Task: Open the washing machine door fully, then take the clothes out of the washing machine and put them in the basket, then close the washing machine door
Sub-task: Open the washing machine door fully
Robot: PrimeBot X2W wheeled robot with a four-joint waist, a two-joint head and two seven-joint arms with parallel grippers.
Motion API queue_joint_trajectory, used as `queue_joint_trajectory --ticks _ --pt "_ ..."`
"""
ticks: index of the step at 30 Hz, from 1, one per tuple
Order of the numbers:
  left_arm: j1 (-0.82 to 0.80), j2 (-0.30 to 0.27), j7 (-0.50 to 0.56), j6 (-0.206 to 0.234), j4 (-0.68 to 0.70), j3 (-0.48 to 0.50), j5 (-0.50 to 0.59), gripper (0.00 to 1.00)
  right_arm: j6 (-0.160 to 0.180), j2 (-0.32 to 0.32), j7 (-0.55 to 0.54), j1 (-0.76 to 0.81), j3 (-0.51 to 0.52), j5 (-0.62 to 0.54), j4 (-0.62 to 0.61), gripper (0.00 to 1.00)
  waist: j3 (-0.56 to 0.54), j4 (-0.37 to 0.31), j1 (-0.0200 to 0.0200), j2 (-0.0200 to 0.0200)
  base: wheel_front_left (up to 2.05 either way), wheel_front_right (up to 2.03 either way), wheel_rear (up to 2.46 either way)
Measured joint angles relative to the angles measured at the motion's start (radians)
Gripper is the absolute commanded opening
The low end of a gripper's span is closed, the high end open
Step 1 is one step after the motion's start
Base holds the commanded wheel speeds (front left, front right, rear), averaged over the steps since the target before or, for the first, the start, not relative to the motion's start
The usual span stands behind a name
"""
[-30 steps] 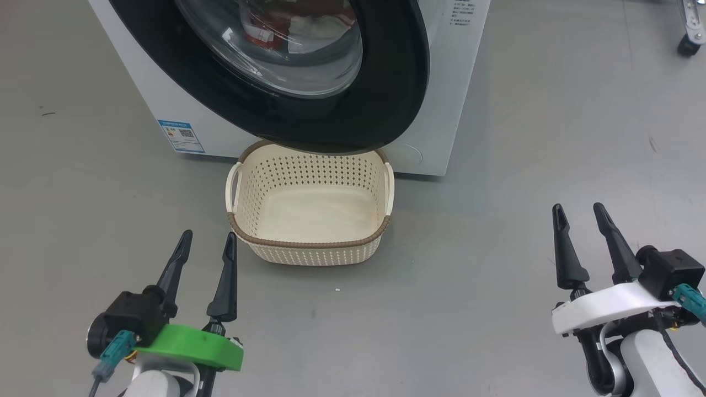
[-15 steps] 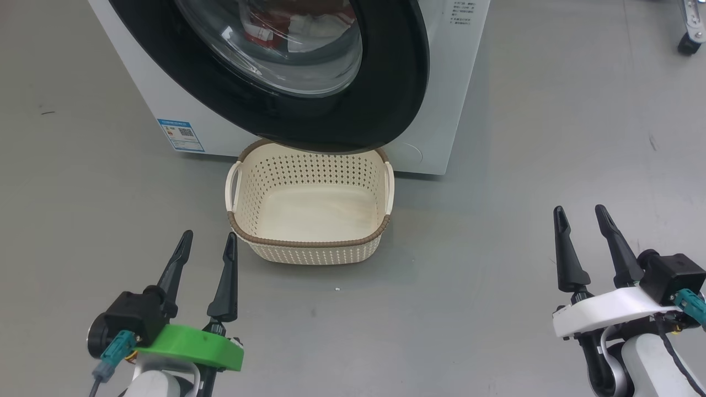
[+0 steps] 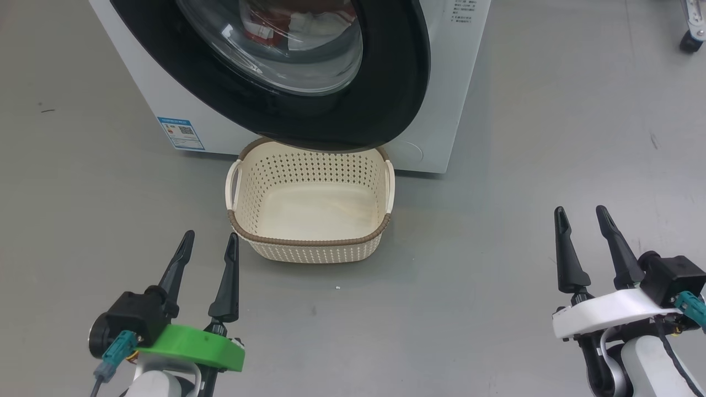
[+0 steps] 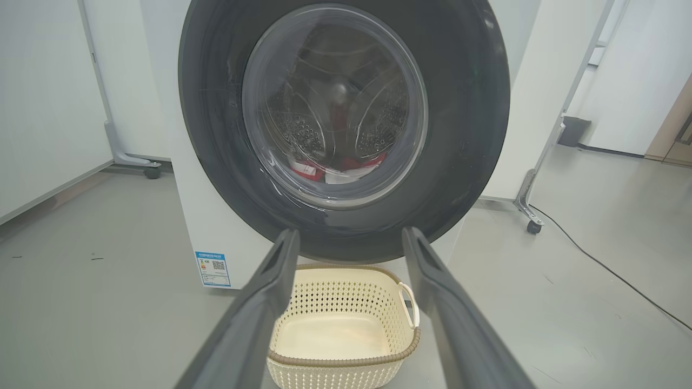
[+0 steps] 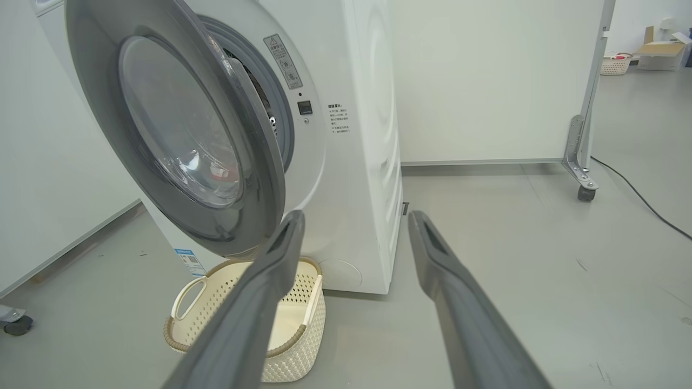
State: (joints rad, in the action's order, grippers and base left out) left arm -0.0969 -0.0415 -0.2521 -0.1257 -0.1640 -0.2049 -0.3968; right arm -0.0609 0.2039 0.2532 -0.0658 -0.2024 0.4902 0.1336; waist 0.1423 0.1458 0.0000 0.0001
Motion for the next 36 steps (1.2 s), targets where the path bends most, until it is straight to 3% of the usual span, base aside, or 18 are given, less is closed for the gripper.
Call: queue_joint_trajectory --ticks 20,36 --pt "0.000 0.000 0.000 0.000 0.000 -0.024 0.000 1.00 -0.020 -0.013 0.000 0.013 0.026 -0.017 -0.014 1.00 0.025 0.016 0.0000 0.0000 0.00 0.00 0.00" --pt "-0.010 0.000 0.000 0.000 0.006 -0.084 0.000 1.00 -0.035 0.067 -0.012 -0.123 0.020 -0.056 -0.014 1.00 0.104 0.058 0.0000 0.0000 0.00 0.00 0.00"
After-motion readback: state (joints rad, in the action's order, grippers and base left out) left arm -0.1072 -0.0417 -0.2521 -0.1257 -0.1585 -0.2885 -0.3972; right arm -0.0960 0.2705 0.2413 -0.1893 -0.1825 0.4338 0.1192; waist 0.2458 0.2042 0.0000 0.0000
